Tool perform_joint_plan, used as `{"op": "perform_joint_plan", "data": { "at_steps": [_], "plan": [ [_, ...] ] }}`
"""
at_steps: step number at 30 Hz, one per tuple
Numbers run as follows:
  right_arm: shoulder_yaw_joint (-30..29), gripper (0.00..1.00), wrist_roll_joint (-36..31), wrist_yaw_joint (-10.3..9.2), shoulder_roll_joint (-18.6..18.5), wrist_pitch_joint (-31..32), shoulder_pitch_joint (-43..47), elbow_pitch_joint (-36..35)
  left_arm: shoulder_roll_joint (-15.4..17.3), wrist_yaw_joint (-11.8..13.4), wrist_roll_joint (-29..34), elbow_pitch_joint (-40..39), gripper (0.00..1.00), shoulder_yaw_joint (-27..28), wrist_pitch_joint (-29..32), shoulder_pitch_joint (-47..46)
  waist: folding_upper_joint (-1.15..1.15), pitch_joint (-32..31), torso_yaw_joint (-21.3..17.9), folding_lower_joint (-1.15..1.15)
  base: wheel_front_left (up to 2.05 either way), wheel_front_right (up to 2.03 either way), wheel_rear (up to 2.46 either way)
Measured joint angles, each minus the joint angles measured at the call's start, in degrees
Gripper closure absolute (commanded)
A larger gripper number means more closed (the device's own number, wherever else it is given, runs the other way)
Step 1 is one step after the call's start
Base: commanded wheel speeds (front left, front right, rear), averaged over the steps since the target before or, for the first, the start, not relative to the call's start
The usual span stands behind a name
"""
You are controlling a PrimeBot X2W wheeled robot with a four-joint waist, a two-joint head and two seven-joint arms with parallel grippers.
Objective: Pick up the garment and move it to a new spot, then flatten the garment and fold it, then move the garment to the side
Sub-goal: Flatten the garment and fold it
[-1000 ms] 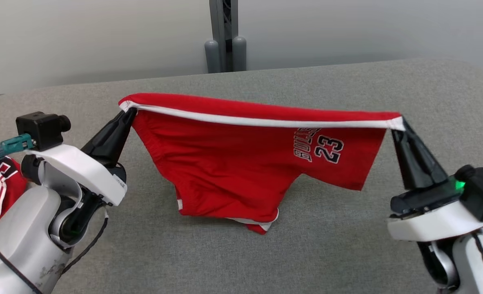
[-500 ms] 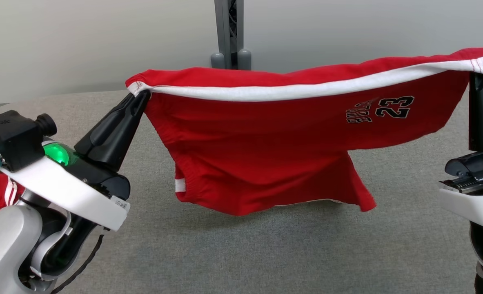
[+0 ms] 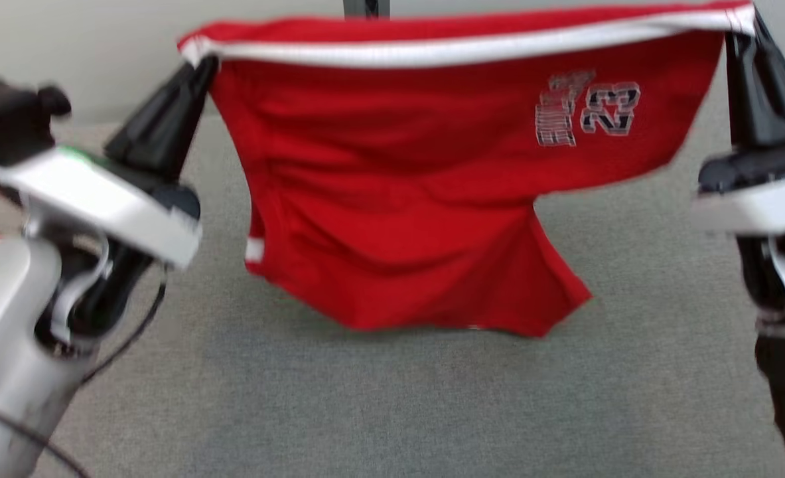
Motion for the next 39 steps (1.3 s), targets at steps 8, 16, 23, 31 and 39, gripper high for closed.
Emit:
{"op": "perform_joint_plan", "data": {
  "at_steps": [8, 16, 23, 31, 39],
  "plan": [
    [6.7, 1.0, 2.8, 0.01, -2.8, -2.6, -24.1, 24.5, -10.0, -5.2, 2.4, 26.4, 1.0, -1.7, -0.6, -21.0, 0.0, 4.6, 1.5, 0.0, 0.0, 0.0, 0.0],
    [6.7, 1.0, 5.7, 0.15, -0.2, -6.3, -43.2, 49.3, -19.4, -8.8, 1.6, 52.3, 1.0, -1.2, -1.7, -36.8, 0.0, 8.4, 3.3, 0.0, 0.0, 0.0, 0.0],
    [6.8, 1.0, 5.3, 0.27, 3.1, -8.1, -52.0, 61.4, -22.0, -11.4, 1.5, 64.9, 1.0, -1.4, -2.9, -44.6, 0.0, 8.7, 2.7, 0.0, 0.0, 0.0, 0.0],
    [11.4, 1.0, 8.3, 0.15, 3.9, -8.6, -50.2, 66.1, -23.8, -13.1, 1.9, 69.7, 1.0, -4.4, -6.8, -42.4, 0.0, 11.2, 2.6, 0.0, 0.0, 0.0, 0.0],
    [17.6, 1.0, 21.3, 0.0, 0.7, -8.9, -30.1, 52.9, -23.5, -13.2, 0.8, 62.2, 1.0, -10.0, -15.0, -25.0, 0.0, 11.8, 3.2, 0.0, 0.0, 0.0, 0.0]
  ]
}}
